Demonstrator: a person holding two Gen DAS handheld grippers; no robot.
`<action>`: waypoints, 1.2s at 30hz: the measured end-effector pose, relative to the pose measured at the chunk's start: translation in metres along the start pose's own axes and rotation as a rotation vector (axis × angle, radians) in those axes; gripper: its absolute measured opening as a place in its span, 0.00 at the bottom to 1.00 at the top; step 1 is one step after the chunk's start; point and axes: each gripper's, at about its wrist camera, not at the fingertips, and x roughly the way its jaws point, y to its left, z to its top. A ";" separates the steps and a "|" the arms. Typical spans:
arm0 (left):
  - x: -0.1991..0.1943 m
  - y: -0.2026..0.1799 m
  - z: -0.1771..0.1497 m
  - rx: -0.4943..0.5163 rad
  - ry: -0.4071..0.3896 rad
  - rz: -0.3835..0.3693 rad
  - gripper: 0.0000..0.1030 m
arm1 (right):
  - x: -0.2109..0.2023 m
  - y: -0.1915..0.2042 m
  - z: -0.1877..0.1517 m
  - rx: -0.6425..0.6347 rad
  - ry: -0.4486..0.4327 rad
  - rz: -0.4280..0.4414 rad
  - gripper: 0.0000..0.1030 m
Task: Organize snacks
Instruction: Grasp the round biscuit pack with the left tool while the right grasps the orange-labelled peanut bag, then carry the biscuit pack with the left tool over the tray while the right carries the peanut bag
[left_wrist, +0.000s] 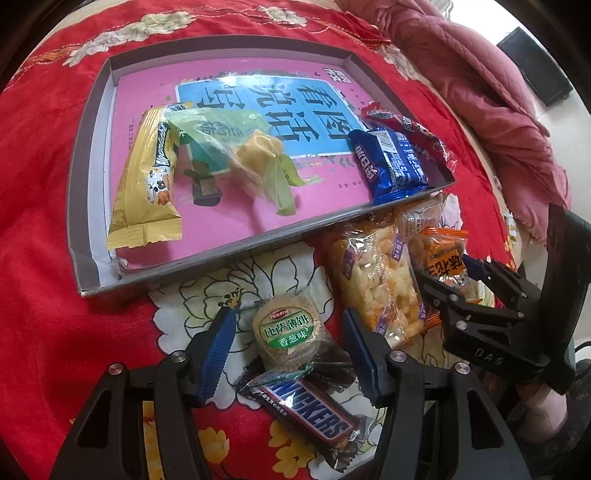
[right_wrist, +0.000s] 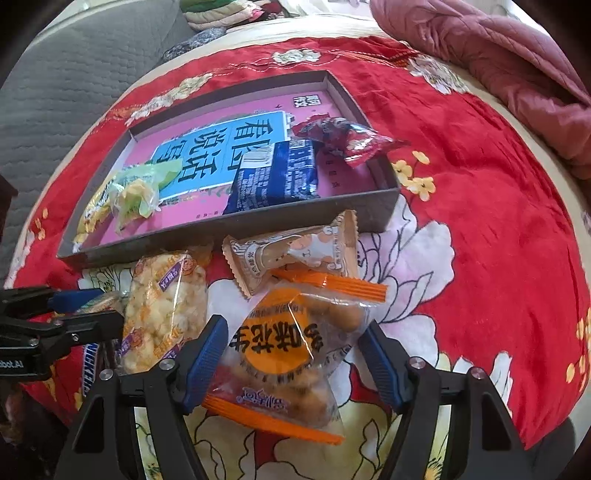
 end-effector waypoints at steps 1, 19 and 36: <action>0.000 0.000 0.000 -0.002 0.000 -0.001 0.60 | 0.001 0.002 0.000 -0.015 0.001 -0.011 0.64; 0.005 0.005 0.004 -0.026 -0.033 -0.011 0.42 | -0.021 -0.011 -0.005 -0.011 -0.031 0.057 0.48; -0.024 0.002 0.006 -0.042 -0.106 -0.074 0.40 | -0.044 -0.011 0.001 0.008 -0.090 0.121 0.47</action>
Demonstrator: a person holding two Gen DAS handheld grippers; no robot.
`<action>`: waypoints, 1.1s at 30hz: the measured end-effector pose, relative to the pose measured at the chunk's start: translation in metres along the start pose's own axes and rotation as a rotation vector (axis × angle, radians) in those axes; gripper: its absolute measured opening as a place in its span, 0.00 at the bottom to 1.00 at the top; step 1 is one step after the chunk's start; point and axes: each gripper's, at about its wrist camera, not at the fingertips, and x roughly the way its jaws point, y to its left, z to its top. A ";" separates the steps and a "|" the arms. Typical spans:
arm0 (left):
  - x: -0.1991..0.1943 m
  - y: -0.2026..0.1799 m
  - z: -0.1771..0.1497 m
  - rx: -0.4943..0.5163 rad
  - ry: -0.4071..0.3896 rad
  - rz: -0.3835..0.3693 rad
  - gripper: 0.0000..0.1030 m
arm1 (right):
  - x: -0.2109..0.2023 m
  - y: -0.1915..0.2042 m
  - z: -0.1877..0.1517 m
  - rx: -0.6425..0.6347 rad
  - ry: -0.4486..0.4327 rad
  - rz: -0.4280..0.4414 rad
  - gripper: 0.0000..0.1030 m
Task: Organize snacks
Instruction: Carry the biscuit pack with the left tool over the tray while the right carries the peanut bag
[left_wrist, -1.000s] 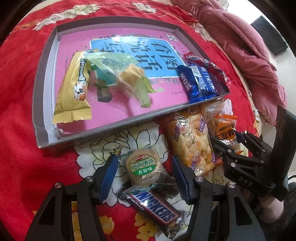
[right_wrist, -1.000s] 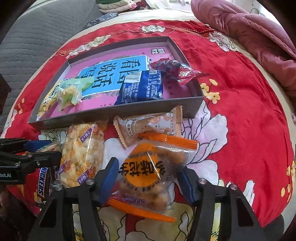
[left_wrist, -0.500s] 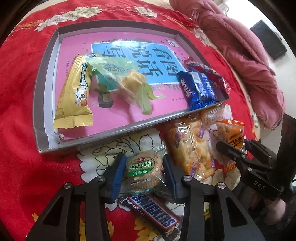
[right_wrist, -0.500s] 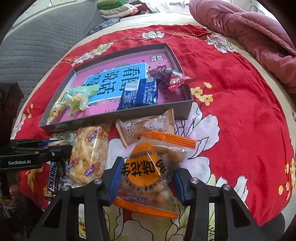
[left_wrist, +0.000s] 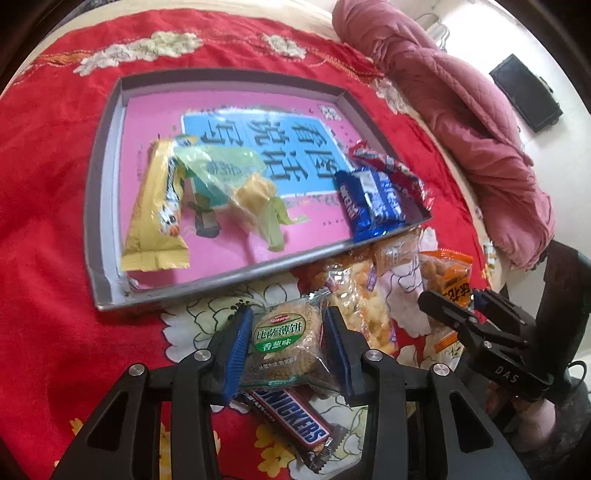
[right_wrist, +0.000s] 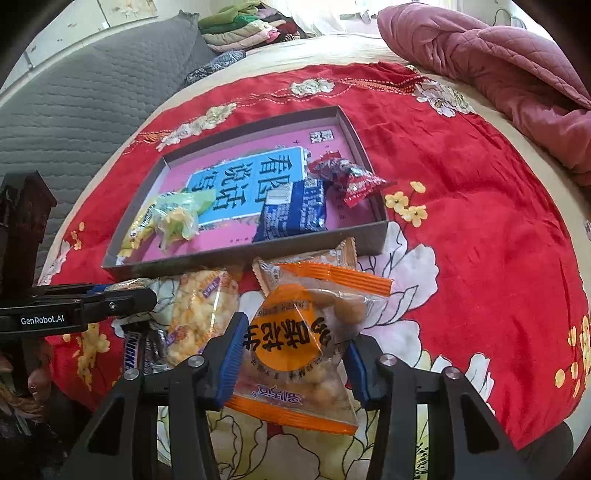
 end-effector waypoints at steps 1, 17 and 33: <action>-0.002 0.000 0.000 -0.004 -0.007 -0.005 0.40 | -0.001 0.000 0.000 -0.001 -0.003 0.003 0.47; -0.024 0.005 0.006 -0.019 -0.081 -0.036 0.39 | -0.010 0.004 0.007 -0.003 -0.044 0.030 0.47; -0.038 0.017 0.012 -0.064 -0.158 -0.015 0.39 | -0.014 0.011 0.015 -0.011 -0.070 0.043 0.47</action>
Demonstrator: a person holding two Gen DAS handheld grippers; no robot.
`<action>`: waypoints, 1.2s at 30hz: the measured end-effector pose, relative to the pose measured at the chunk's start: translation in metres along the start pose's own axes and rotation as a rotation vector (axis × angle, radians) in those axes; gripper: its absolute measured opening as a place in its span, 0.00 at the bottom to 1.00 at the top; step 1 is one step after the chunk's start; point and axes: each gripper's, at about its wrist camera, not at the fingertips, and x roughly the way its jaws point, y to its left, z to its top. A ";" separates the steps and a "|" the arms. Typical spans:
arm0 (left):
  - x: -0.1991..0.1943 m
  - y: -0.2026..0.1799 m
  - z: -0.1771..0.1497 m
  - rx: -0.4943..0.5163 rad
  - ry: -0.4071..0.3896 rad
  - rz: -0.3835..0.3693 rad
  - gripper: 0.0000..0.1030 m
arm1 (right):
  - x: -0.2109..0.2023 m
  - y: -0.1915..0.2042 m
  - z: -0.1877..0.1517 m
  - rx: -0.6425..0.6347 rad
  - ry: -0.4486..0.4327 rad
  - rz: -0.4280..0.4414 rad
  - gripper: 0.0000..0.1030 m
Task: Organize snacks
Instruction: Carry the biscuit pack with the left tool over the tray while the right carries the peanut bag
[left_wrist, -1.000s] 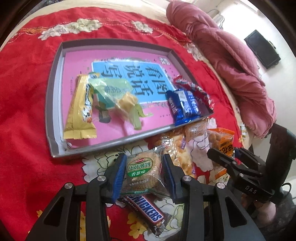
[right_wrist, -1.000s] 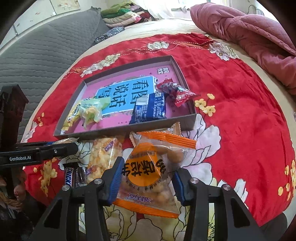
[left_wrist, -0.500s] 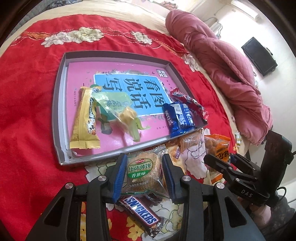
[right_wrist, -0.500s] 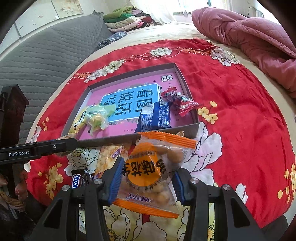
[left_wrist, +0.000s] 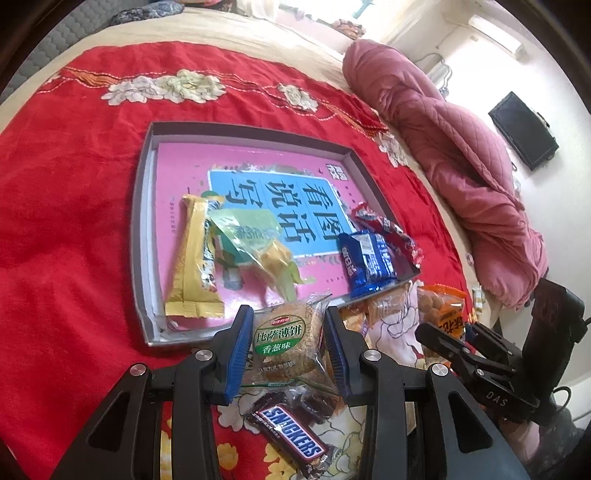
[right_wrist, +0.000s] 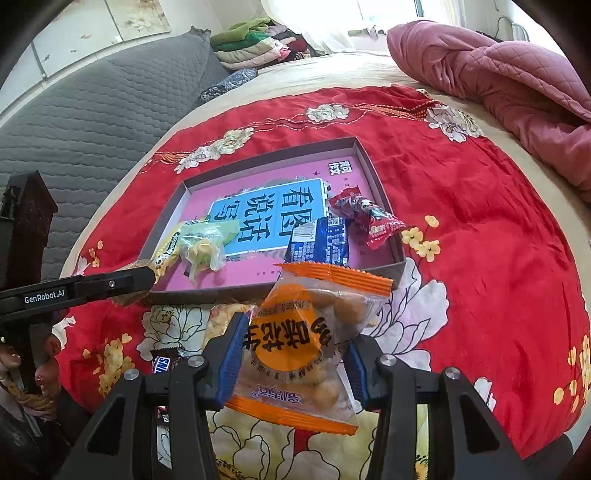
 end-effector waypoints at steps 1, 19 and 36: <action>-0.001 0.002 0.001 -0.006 -0.005 0.000 0.39 | 0.000 0.001 0.001 -0.003 -0.003 -0.001 0.47; -0.018 0.018 0.016 -0.050 -0.189 0.037 0.39 | -0.003 0.009 0.024 -0.022 -0.063 0.010 0.47; 0.010 0.018 0.022 -0.024 -0.176 0.072 0.39 | 0.001 0.022 0.049 -0.043 -0.098 0.019 0.47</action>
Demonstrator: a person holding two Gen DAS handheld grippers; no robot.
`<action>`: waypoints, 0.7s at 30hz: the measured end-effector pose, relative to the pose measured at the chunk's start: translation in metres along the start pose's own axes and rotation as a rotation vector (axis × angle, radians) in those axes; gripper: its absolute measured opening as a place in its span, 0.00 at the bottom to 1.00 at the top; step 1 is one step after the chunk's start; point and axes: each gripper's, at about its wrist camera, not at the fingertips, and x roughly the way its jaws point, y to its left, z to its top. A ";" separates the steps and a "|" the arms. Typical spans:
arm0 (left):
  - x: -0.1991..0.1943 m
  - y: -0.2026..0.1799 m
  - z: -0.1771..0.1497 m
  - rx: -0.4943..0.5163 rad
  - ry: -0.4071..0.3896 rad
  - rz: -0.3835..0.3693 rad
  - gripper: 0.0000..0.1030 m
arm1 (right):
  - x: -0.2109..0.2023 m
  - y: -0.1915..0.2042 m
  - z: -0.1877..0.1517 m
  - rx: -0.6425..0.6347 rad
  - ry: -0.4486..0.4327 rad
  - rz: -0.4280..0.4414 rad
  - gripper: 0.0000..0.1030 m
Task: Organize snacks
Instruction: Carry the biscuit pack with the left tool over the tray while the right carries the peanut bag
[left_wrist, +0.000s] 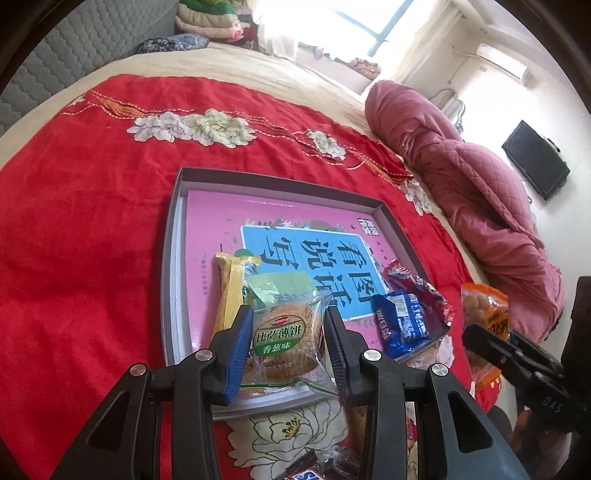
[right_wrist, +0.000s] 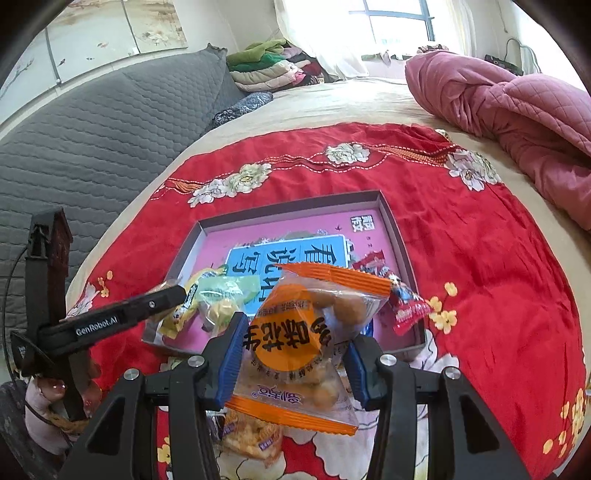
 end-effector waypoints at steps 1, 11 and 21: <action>0.001 0.000 0.000 -0.001 0.000 0.002 0.39 | 0.001 0.001 0.002 0.001 -0.003 0.003 0.47; 0.010 0.000 0.000 0.020 0.023 0.027 0.39 | 0.019 0.007 0.020 -0.011 -0.013 0.019 0.47; 0.018 -0.002 -0.003 0.048 0.046 0.055 0.39 | 0.044 0.016 0.025 -0.037 0.009 0.037 0.47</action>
